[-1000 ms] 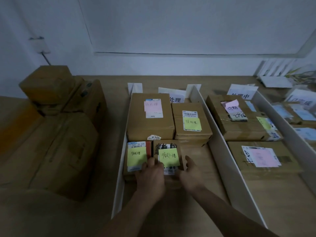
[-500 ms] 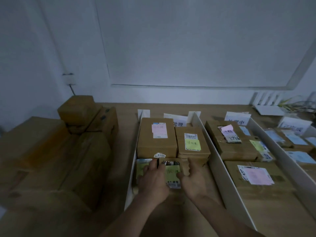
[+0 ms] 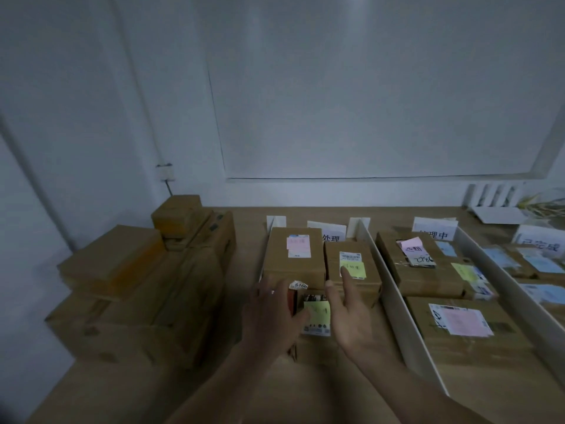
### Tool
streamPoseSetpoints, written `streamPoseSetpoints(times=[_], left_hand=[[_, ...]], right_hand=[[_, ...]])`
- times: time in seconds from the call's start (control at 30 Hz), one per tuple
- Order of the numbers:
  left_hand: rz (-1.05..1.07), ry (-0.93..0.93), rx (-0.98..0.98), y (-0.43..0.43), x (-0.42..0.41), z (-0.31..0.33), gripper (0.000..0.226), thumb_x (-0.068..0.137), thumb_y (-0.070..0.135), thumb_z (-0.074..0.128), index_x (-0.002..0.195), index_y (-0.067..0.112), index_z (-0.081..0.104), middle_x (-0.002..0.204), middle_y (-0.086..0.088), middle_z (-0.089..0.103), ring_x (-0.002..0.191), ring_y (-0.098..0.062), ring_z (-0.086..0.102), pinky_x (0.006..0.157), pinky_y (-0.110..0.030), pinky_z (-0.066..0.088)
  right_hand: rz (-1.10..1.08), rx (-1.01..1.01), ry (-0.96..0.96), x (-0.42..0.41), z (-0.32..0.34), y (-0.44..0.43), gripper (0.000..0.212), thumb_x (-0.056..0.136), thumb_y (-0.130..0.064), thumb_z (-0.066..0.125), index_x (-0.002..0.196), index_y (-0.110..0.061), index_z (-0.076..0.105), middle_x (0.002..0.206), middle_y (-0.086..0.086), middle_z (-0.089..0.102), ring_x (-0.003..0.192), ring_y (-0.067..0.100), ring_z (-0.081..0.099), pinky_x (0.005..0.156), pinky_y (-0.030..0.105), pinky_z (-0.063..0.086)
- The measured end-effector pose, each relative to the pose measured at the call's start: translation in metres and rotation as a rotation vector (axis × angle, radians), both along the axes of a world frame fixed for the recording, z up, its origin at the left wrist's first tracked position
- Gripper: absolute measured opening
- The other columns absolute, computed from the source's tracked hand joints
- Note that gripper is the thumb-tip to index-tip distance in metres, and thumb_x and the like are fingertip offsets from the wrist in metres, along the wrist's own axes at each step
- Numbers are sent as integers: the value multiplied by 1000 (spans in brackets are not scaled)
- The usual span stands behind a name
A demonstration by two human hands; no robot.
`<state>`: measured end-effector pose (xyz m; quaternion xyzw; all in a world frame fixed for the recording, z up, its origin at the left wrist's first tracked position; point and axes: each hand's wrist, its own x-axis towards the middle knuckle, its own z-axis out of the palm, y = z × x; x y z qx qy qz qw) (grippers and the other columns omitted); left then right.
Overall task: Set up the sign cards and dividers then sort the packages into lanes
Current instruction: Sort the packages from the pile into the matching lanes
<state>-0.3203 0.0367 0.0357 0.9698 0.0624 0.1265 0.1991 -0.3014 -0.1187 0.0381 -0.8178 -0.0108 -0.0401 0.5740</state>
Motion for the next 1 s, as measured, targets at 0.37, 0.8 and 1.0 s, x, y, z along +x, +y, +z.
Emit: streamPoseSetpoints(times=[0.37, 0.8, 1.0], left_hand=[[113, -69, -112, 75, -25, 23, 53, 92, 65, 41, 130, 28, 45, 131, 5, 48, 122, -18, 50, 96, -35, 47], [167, -90, -130, 304, -3, 19, 58, 94, 65, 40, 142, 32, 41, 151, 7, 38, 138, -16, 37, 107, -37, 41], [198, -109, -84, 412, 18, 18, 55, 93, 64, 39, 130, 24, 52, 124, 3, 55, 117, -20, 52, 98, -43, 48]], right_hand=[[42, -13, -84, -6, 6, 69, 63, 101, -61, 35, 158, -35, 27, 160, -7, 38, 146, 20, 36, 113, 32, 28], [101, -40, -70, 16, 0, 290, 65, 101, -55, 45, 159, -30, 27, 163, -9, 31, 150, 16, 28, 122, 38, 25], [147, -42, 30, 25, 0, 387, 63, 101, -52, 47, 158, -34, 27, 152, -7, 46, 141, 21, 43, 114, 35, 34]])
